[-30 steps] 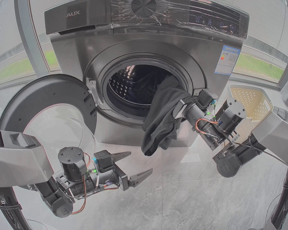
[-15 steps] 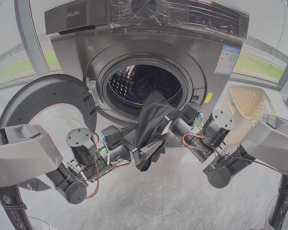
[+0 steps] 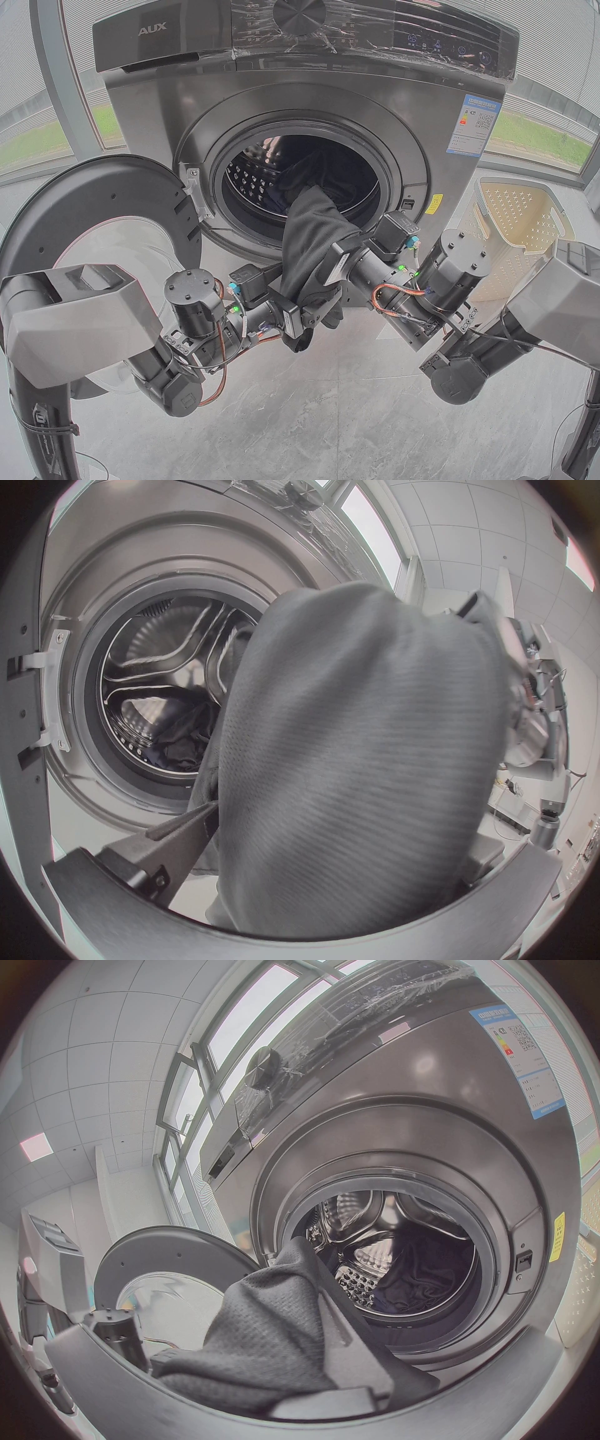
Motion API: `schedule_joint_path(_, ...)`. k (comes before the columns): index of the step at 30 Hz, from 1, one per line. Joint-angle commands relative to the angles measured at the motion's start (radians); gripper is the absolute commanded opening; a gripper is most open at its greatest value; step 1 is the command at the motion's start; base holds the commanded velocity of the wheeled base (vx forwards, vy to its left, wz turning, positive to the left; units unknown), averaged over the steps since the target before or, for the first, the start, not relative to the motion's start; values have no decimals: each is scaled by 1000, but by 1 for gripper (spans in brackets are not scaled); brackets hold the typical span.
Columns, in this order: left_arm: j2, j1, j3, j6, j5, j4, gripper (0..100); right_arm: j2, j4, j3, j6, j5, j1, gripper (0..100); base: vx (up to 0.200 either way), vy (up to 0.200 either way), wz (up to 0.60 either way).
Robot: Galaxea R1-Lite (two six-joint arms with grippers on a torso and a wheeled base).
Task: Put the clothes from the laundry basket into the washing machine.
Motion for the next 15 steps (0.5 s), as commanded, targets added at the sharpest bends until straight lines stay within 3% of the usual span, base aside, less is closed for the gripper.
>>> schedule_joint_path(1, 70, 16, -78, 1, 17, 2, 100, -34, -1, 36, 1, -6, 28, 0, 0, 0, 0)
schedule_joint_path(5, 98, 22, -129, -1, 30, 4, 100, -42, -2, 44, 2, -6, 31, 0, 0, 0, 0)
schedule_joint_path(8, 125, 28, -166, 7, 72, -1, 100, -43, -4, 45, 4, -7, 30, 0, 0, 0, 0)
schedule_joint_path(9, 125, 28, -166, 7, 73, -1, 0, -43, -7, 45, 5, -7, 30, 0, 0, 0, 0)
schedule_joint_path(15, 105, 29, -183, 2, 86, -3, 0, -36, -12, 53, 10, -18, 2, 0, 0, 0, 0)
